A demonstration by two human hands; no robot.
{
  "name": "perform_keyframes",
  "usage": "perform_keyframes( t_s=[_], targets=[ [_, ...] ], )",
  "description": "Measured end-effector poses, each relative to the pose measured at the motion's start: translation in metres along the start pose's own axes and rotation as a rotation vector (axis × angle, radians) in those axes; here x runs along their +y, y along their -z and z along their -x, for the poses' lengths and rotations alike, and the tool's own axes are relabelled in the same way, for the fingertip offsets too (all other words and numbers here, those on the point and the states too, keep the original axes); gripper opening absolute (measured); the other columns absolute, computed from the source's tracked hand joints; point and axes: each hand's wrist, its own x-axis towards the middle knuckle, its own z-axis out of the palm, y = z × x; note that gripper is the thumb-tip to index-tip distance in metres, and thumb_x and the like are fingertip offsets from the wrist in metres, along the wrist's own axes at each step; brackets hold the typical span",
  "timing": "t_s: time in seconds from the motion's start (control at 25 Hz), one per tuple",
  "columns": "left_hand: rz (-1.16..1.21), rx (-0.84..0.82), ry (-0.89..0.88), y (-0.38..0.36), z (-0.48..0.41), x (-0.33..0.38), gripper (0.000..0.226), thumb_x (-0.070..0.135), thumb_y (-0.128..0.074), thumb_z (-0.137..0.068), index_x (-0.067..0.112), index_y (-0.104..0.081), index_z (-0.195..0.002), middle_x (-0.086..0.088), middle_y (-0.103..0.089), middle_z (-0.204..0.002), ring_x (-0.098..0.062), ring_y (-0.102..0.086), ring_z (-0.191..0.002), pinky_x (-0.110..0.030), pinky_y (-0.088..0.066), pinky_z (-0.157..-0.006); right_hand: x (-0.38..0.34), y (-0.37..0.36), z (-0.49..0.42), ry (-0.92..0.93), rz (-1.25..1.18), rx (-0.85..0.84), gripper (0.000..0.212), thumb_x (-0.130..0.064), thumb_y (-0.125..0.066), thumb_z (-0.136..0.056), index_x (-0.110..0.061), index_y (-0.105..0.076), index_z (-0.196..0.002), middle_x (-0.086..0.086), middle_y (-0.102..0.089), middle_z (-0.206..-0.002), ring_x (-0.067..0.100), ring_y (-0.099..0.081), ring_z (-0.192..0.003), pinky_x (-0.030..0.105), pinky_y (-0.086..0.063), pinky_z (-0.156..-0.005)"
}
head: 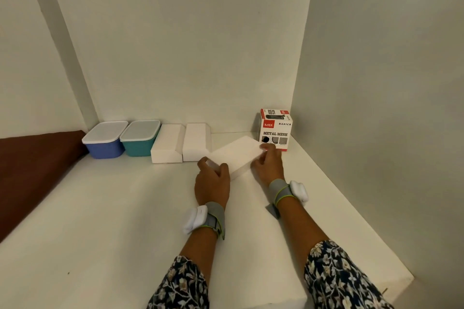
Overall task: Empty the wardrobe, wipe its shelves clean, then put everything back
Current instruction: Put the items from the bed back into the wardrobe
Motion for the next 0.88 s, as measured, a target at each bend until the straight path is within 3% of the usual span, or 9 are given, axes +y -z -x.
perform_keyframes(
  t_s=[0.08,0.16,0.24,0.4,0.52,0.6,0.68,0.76,0.88],
  targets=[
    [-0.166,-0.046,-0.04,-0.003,0.001,0.0,0.056,0.031,-0.05,-0.091,0.01,-0.031,-0.14,-0.013,-0.065,-0.108,-0.034,-0.058,-0.103,-0.039,-0.045,-0.092,-0.006,-0.017,-0.001,0.033,0.031,-0.086,0.04,0.001,-0.05,-0.085,-0.008,-0.05,-0.123,0.015,-0.046,-0.119,0.023,-0.05,-0.099,0.022,-0.037,-0.088],
    [-0.314,-0.051,-0.091,-0.005,0.002,0.001,0.048,0.03,-0.046,-0.094,0.014,-0.038,-0.139,-0.011,-0.064,-0.114,-0.031,-0.055,-0.109,-0.036,-0.037,-0.096,-0.01,-0.029,-0.006,0.043,0.041,-0.164,0.04,-0.001,-0.045,-0.089,-0.009,-0.05,-0.128,0.016,-0.047,-0.128,0.028,-0.05,-0.114,0.026,-0.037,-0.096],
    [-0.329,-0.06,-0.11,-0.006,-0.001,0.003,0.039,0.028,-0.043,-0.095,0.018,-0.048,-0.132,-0.006,-0.064,-0.116,-0.026,-0.055,-0.111,-0.034,-0.033,-0.096,-0.014,-0.037,-0.012,0.025,0.015,-0.167,0.039,-0.001,-0.04,-0.092,-0.009,-0.05,-0.128,0.016,-0.045,-0.132,0.03,-0.049,-0.119,0.029,-0.036,-0.1],
    [-0.346,-0.098,-0.138,-0.012,-0.01,0.003,0.041,0.028,-0.045,-0.093,0.021,-0.047,-0.134,0.003,-0.057,-0.13,-0.021,-0.051,-0.119,-0.033,-0.032,-0.1,-0.02,-0.047,-0.025,-0.007,-0.042,-0.068,0.031,-0.008,-0.042,-0.094,-0.01,-0.056,-0.121,0.015,-0.048,-0.126,0.029,-0.052,-0.113,0.022,-0.035,-0.091],
    [-0.363,-0.125,-0.133,-0.017,-0.021,0.002,0.046,0.029,-0.045,-0.093,0.021,-0.043,-0.138,0.003,-0.052,-0.137,-0.021,-0.049,-0.123,-0.034,-0.033,-0.102,-0.018,-0.05,-0.03,-0.025,-0.08,-0.195,0.038,-0.012,-0.041,-0.095,-0.013,-0.049,-0.132,0.009,-0.049,-0.136,0.025,-0.047,-0.124,0.025,-0.034,-0.1],
    [-0.34,-0.119,-0.113,-0.02,-0.027,0.004,0.043,0.028,-0.046,-0.093,0.021,-0.044,-0.136,0.002,-0.052,-0.136,-0.021,-0.049,-0.122,-0.034,-0.034,-0.102,-0.015,-0.049,-0.03,0.059,-0.073,-0.211,0.042,-0.006,-0.047,-0.091,-0.011,-0.049,-0.133,0.008,-0.048,-0.137,0.025,-0.045,-0.126,0.028,-0.035,-0.103],
    [-0.322,-0.096,-0.095,-0.02,-0.03,0.004,0.038,0.027,-0.046,-0.094,0.021,-0.048,-0.131,0.001,-0.054,-0.133,-0.022,-0.051,-0.12,-0.032,-0.034,-0.1,-0.016,-0.046,-0.031,0.214,-0.115,-0.003,0.037,-0.001,-0.052,-0.085,-0.01,-0.058,-0.12,0.011,-0.051,-0.126,0.027,-0.049,-0.118,0.032,-0.043,-0.097],
    [-0.296,-0.09,-0.088,-0.022,-0.031,0.004,0.035,0.025,-0.047,-0.093,0.02,-0.051,-0.128,0.0,-0.055,-0.13,-0.022,-0.053,-0.117,-0.032,-0.035,-0.099,-0.018,-0.033,-0.036,0.278,-0.11,0.332,0.031,-0.004,-0.058,-0.081,-0.011,-0.06,-0.111,0.011,-0.048,-0.117,0.024,-0.047,-0.111,0.033,-0.044,-0.09],
    [-0.113,0.018,-0.067,-0.024,-0.034,0.004,0.024,0.016,-0.052,-0.09,0.013,-0.057,-0.113,-0.006,-0.055,-0.116,-0.025,-0.054,-0.107,-0.031,-0.042,-0.088,-0.004,-0.006,-0.05,0.124,-0.092,0.69,0.051,-0.011,-0.07,-0.073,-0.009,-0.051,-0.12,0.014,-0.04,-0.127,0.03,-0.039,-0.115,0.034,-0.038,-0.095]
  ],
)
